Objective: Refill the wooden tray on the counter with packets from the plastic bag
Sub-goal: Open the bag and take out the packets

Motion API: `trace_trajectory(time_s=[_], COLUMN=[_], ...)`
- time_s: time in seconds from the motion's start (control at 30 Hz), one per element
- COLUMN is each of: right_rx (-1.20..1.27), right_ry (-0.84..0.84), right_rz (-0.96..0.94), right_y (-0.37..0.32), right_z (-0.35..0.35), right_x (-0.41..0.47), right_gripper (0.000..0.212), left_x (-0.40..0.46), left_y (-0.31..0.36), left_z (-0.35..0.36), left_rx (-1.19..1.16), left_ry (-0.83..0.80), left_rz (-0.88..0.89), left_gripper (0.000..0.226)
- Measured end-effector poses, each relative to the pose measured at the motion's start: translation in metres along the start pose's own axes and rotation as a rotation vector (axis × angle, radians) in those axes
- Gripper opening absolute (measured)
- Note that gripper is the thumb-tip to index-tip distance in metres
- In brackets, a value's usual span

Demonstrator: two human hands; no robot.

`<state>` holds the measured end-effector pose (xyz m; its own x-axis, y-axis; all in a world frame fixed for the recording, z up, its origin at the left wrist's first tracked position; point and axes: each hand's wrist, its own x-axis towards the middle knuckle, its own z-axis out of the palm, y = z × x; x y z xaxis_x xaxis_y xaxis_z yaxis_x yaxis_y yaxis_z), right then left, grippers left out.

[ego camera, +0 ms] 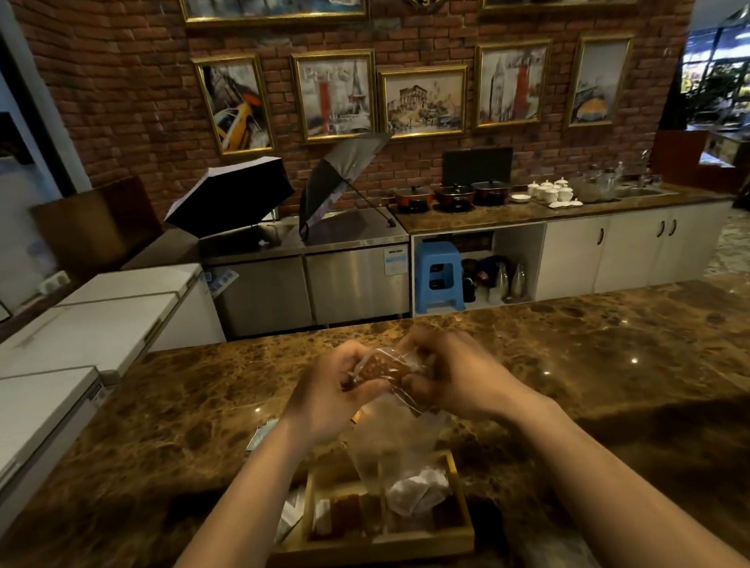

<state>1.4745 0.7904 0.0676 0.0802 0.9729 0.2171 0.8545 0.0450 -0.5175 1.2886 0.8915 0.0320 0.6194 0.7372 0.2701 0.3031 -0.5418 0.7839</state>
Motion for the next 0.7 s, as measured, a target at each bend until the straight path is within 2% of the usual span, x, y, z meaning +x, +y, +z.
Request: trace_trajectory(time_s=[0.13,0.3,0.43,0.7], right_rx=[0.098,0.125,0.036,-0.017], right_ry=[-0.016,-0.101,-0.077,-0.026], right_rz=[-0.035,-0.048,-0.045,-0.067], right_y=[-0.011,-0.014,-0.019,-0.024], right_z=[0.018,0.043,0.059,0.056], right_x=[0.006,0.011,0.016,0.023], right_gripper=[0.03,0.014,0.013,0.017], left_x=[-0.011,-0.03,-0.038,-0.032], left_y=[-0.011,-0.025,-0.032,-0.03], left_z=[-0.02,-0.027,-0.029,-0.029], left_rx=[0.07,0.14,0.156,0.105], left_ry=[0.024,-0.035,-0.049,0.031], left_rz=[-0.093,-0.197,-0.241,-0.249], left_gripper=[0.022,0.019,0.02,0.019])
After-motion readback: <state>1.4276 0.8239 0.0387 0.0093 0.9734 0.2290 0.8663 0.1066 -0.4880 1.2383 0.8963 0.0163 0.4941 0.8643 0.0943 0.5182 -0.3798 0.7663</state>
